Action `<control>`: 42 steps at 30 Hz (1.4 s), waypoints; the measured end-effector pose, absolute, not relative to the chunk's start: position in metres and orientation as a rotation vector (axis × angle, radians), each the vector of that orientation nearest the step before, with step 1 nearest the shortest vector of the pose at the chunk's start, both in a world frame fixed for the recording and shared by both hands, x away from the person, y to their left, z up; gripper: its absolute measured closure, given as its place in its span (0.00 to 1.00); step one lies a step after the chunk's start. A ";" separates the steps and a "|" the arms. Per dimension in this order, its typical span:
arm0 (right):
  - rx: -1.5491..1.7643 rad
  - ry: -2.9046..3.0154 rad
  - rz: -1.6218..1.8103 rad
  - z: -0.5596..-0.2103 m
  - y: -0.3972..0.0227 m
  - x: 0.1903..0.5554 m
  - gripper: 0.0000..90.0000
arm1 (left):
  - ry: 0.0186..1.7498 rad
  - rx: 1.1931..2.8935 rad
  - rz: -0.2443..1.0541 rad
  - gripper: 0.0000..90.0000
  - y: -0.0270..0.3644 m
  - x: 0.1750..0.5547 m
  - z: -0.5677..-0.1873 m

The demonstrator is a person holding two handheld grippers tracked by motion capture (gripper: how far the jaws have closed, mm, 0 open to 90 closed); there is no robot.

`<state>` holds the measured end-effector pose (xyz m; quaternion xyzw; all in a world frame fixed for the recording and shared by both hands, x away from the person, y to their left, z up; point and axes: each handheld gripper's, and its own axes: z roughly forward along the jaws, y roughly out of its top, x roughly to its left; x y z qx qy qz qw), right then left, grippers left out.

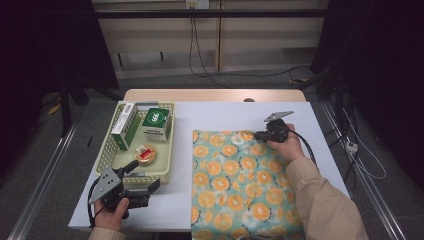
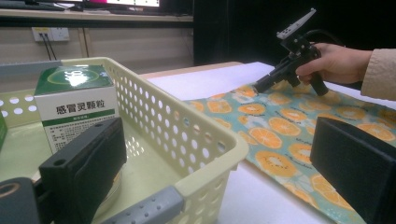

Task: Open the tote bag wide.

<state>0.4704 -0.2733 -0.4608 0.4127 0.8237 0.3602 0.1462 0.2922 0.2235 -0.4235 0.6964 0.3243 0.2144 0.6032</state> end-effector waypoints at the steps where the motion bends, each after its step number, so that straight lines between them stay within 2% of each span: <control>1: 1.188 2.369 1.037 -0.461 -0.273 0.470 1.00 | 0.750 1.613 0.497 0.04 0.224 0.292 -0.423; 9: 1.223 2.347 1.042 -0.457 -0.273 0.470 1.00 | 0.754 1.611 0.505 0.04 0.225 0.292 -0.423; 19: 1.237 2.236 1.125 -0.426 -0.289 0.482 1.00 | 0.753 1.610 0.502 0.04 0.224 0.291 -0.422; 36: 1.390 1.933 1.128 -0.389 -0.344 0.538 1.00 | 0.743 1.613 0.486 0.04 0.217 0.296 -0.421; 37: 1.391 1.912 1.115 -0.389 -0.346 0.540 0.95 | 0.744 1.615 0.485 0.04 0.217 0.297 -0.421; 39: 1.413 1.908 1.096 -0.392 -0.347 0.540 0.69 | 0.744 1.616 0.483 0.04 0.216 0.296 -0.422; 42: 1.355 1.973 1.075 -0.393 -0.341 0.532 0.50 | 0.743 1.616 0.485 0.04 0.216 0.295 -0.422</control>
